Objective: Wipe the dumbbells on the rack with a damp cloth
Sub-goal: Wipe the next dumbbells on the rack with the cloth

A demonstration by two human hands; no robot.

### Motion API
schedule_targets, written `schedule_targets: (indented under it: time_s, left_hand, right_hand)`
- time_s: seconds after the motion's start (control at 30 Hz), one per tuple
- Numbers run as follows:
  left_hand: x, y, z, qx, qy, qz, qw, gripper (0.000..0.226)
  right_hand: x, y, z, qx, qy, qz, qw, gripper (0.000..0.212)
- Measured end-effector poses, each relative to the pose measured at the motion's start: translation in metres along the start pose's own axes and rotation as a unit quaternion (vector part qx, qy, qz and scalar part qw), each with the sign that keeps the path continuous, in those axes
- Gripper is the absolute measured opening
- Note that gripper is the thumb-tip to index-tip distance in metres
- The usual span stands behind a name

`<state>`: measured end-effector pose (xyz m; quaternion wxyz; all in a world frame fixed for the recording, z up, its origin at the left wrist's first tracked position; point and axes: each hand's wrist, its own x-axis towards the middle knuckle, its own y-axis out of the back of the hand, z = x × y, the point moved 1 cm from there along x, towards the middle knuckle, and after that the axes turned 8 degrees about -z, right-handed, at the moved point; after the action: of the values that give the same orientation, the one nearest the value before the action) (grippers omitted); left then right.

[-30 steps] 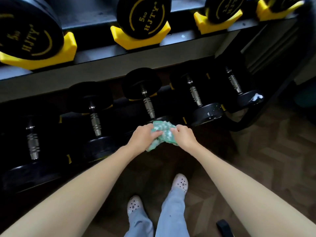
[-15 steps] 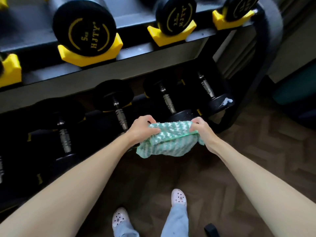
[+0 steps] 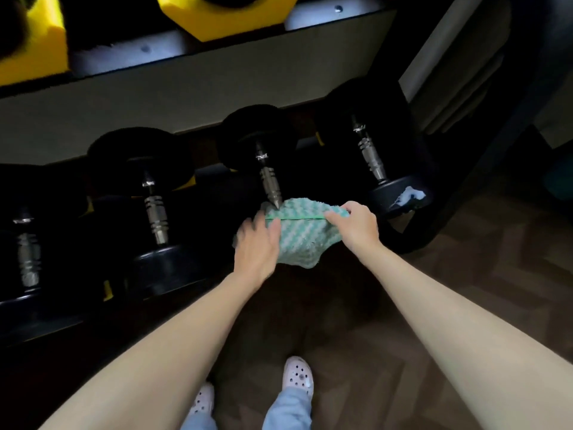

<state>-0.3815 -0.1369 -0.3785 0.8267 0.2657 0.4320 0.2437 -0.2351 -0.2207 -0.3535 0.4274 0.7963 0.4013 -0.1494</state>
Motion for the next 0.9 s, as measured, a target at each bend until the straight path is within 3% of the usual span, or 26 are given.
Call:
schedule_targets:
  time_s: [0.07, 0.17, 0.27, 0.33, 0.43, 0.6, 0.73, 0.9]
  left_hand:
    - [0.002, -0.006, 0.005, 0.036, -0.014, 0.041, 0.998, 0.059]
    - [0.005, -0.015, 0.024, 0.226, -0.057, 0.050, 0.971, 0.058]
    - [0.011, -0.025, 0.047, 0.359, -0.094, 0.069, 0.926, 0.057]
    - [0.016, -0.034, 0.061, 0.449, -0.130, 0.100, 0.878, 0.057]
    - [0.029, -0.049, 0.080, 0.526, -0.127, 0.042, 0.840, 0.056]
    - [0.047, -0.073, 0.106, 0.670, -0.129, -0.030, 0.730, 0.057]
    - [0.054, -0.071, 0.103, 0.665, -0.129, -0.054, 0.734, 0.052]
    - [0.044, -0.050, 0.082, 0.545, -0.181, 0.027, 0.818, 0.057]
  right_hand:
    - [0.006, 0.001, 0.007, 0.029, -0.016, -0.023, 0.999, 0.019]
    - [0.007, 0.002, 0.016, 0.074, -0.024, -0.014, 0.997, 0.018]
    - [0.003, 0.004, 0.024, 0.110, -0.033, 0.014, 0.993, 0.027]
    - [0.000, 0.006, 0.031, 0.130, -0.039, 0.020, 0.990, 0.032]
    - [0.000, 0.008, 0.044, 0.157, -0.062, 0.025, 0.985, 0.038]
    - [0.006, 0.009, 0.059, 0.186, -0.081, 0.034, 0.979, 0.038]
    - [0.013, 0.004, 0.063, 0.213, -0.080, 0.046, 0.973, 0.036]
    - [0.005, -0.008, 0.052, 0.251, -0.062, 0.026, 0.966, 0.028]
